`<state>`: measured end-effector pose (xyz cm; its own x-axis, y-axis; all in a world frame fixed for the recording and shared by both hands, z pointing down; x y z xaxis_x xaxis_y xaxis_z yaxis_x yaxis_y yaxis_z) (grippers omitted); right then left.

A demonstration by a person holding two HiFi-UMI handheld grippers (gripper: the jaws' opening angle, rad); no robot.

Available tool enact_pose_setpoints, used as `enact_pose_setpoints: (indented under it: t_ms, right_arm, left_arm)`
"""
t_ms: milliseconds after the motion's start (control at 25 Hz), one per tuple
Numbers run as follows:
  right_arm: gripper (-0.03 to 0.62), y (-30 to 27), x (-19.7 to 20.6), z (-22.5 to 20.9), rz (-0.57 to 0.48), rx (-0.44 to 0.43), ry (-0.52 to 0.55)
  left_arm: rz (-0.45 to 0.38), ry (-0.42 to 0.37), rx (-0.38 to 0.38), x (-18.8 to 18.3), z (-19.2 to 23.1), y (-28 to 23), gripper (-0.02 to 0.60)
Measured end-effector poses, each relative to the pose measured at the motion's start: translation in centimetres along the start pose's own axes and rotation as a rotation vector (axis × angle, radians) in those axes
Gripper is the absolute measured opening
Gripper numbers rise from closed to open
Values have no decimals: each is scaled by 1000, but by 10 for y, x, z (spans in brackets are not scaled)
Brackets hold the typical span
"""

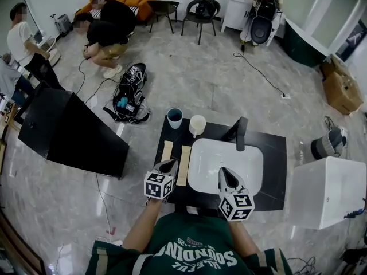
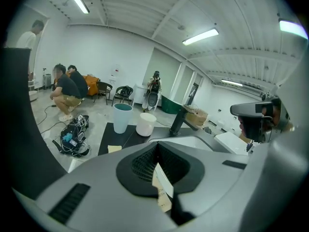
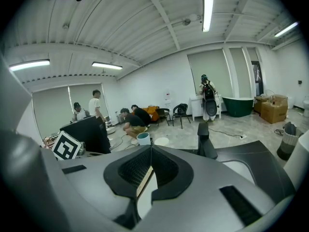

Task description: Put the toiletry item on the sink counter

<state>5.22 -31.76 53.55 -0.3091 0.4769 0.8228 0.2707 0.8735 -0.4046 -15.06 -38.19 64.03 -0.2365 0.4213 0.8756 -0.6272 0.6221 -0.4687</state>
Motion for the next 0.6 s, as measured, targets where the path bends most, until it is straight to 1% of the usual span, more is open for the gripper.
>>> enact_pose_setpoints:
  t_ms: [600]
  right_arm:
    - [40,7,0,0,1,-6,14]
  left_arm:
    - [-1,-5,37,-2,-12,-3,11]
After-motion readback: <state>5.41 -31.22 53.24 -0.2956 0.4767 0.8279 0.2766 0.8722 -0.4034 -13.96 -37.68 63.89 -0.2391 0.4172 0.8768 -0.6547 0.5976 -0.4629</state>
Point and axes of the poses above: the fingertips, and each gripper's own axes: y backward along the fingers, z to its left, x out of its underside, the point moved 4 cm from there along y, backward along the fingers, and after that the axes turned 14 degrees about -y, right-handed, at the moved point
